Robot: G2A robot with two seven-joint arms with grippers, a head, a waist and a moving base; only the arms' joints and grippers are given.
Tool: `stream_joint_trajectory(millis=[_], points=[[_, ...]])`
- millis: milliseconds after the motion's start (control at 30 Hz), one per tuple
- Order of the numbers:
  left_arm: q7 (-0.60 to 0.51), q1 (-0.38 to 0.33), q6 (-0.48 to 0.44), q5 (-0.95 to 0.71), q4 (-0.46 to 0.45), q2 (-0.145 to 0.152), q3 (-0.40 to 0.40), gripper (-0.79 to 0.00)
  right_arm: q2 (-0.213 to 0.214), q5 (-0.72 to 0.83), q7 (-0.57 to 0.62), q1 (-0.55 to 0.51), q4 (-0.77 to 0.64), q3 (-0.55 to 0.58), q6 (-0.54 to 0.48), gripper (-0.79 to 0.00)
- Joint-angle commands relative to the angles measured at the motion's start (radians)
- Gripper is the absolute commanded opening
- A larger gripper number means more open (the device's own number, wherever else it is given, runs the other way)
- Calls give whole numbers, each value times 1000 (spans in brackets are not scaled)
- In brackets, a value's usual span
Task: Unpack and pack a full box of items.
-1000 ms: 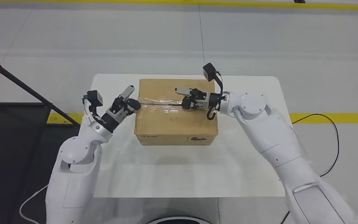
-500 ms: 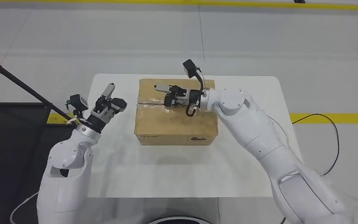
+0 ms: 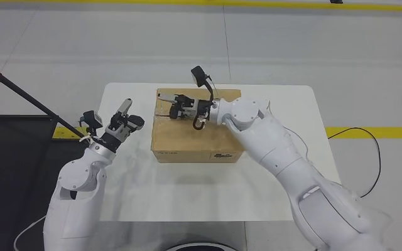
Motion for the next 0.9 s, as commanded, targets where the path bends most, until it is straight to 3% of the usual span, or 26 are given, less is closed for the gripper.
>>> stream_joint_trajectory(millis=[0,467,633,867], points=[[-1,2,-2,-4,2,1,0,0,-16,3,1,6,15,-8,-10,0],[-7,1,-2,-27,15,10,6,0,-108,24,74,49,165,-37,-25,0],[-8,-10,-1,-30,26,12,14,0,-111,35,150,68,208,-12,-39,0],[-18,-29,2,-30,40,16,29,0,-85,61,288,74,228,49,-36,0]])
